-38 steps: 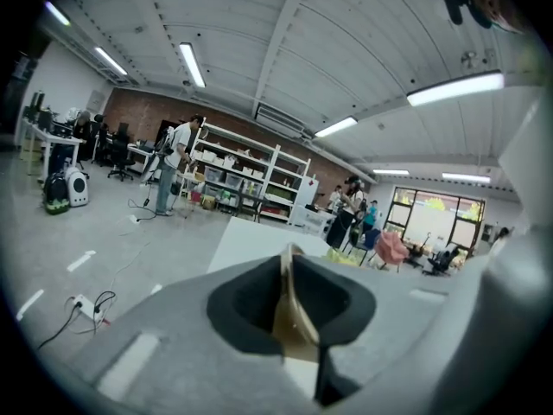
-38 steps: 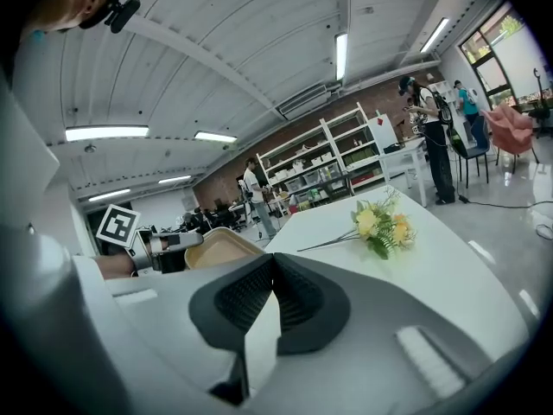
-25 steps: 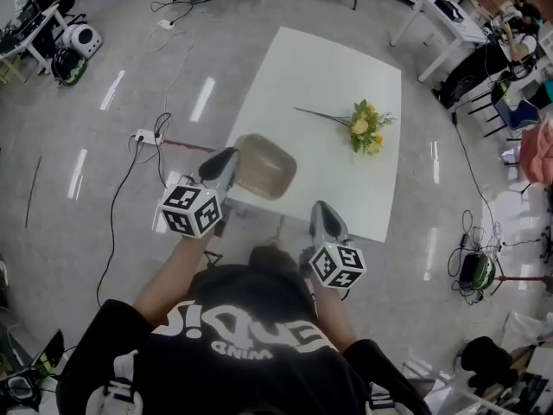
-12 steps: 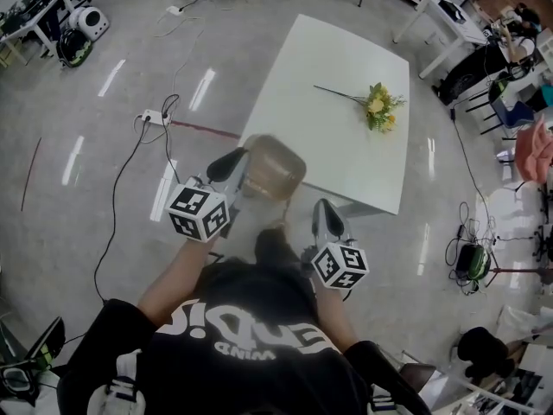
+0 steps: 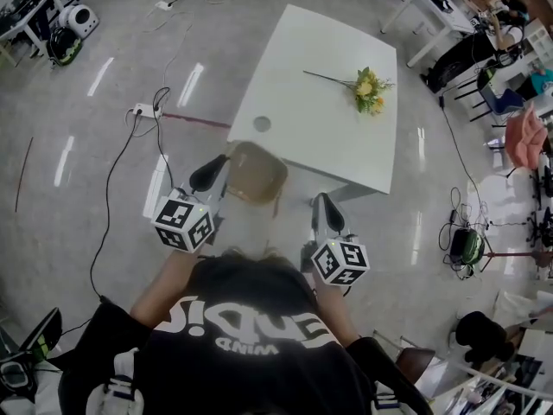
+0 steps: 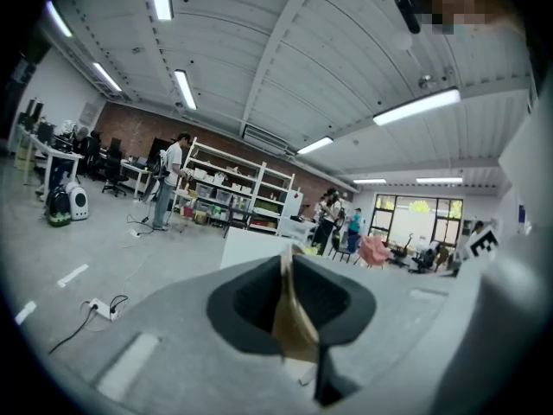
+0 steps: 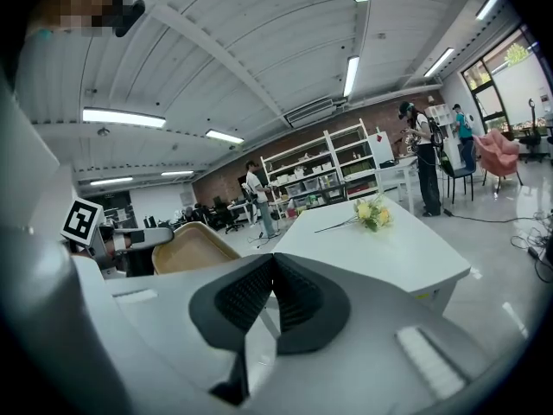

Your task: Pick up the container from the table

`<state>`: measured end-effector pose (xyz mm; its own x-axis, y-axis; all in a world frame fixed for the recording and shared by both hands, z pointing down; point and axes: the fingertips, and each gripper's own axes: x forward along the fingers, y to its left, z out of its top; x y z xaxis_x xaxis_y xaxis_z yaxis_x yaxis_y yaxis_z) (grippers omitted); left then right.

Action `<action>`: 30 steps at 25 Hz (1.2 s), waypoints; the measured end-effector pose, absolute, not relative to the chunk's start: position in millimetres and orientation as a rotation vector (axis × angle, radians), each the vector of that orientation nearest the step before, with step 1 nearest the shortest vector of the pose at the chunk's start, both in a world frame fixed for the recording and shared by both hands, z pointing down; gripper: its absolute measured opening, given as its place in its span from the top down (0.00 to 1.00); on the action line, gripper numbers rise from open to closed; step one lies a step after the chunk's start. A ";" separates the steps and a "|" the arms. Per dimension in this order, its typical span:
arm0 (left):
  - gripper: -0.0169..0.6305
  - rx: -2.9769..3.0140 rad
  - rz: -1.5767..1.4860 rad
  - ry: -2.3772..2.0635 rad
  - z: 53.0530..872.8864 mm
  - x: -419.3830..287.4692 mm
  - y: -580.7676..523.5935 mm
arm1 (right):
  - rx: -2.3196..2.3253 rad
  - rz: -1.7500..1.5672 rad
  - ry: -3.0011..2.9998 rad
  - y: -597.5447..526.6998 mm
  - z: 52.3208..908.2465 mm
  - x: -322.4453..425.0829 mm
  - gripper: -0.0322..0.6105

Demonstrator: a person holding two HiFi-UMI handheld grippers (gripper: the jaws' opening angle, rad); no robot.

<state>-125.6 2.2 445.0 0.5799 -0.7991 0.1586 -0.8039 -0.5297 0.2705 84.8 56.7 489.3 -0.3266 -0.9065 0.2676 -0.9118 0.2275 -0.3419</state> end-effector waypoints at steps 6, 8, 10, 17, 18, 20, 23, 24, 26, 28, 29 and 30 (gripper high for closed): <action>0.91 2.500 0.031 -1.370 454.2 -118.6 18.2 | 1.791 0.653 -2.478 65.0 489.8 101.4 0.95; 0.91 2.499 0.033 -1.389 459.1 -116.6 21.8 | 1.785 0.649 -2.478 69.4 494.5 106.2 0.95; 0.91 2.496 0.037 -1.407 464.5 -115.0 26.8 | 1.782 0.647 -2.470 74.7 500.6 111.9 0.95; 0.91 2.453 0.033 -1.459 473.2 -120.3 32.8 | 1.774 0.630 -2.451 78.0 508.1 120.1 0.95; 0.91 2.444 0.027 -1.463 473.7 -120.2 33.2 | 1.770 0.625 -2.450 78.2 508.3 120.7 0.95; 0.91 2.434 0.019 -1.465 474.6 -119.0 33.9 | 1.763 0.626 -2.451 78.6 509.3 121.8 0.95; 0.91 2.420 0.008 -1.466 476.3 -115.4 34.0 | 1.757 0.639 -2.450 78.5 512.9 125.6 0.95; 0.91 2.416 0.006 -1.466 476.5 -114.3 33.8 | 1.755 0.641 -2.450 78.5 513.4 126.7 0.95; 0.91 2.416 0.011 -1.465 475.5 -112.7 33.7 | 1.755 0.643 -2.453 78.7 512.1 127.8 0.95; 0.91 2.421 0.018 -1.464 473.7 -111.0 35.0 | 1.755 0.646 -2.457 79.9 510.2 128.2 0.95; 0.91 2.422 0.020 -1.462 473.0 -109.8 35.9 | 1.755 0.647 -2.459 80.8 509.7 128.7 0.95; 0.91 2.424 0.020 -1.460 472.4 -108.3 36.8 | 1.754 0.648 -2.461 81.7 509.6 129.4 0.95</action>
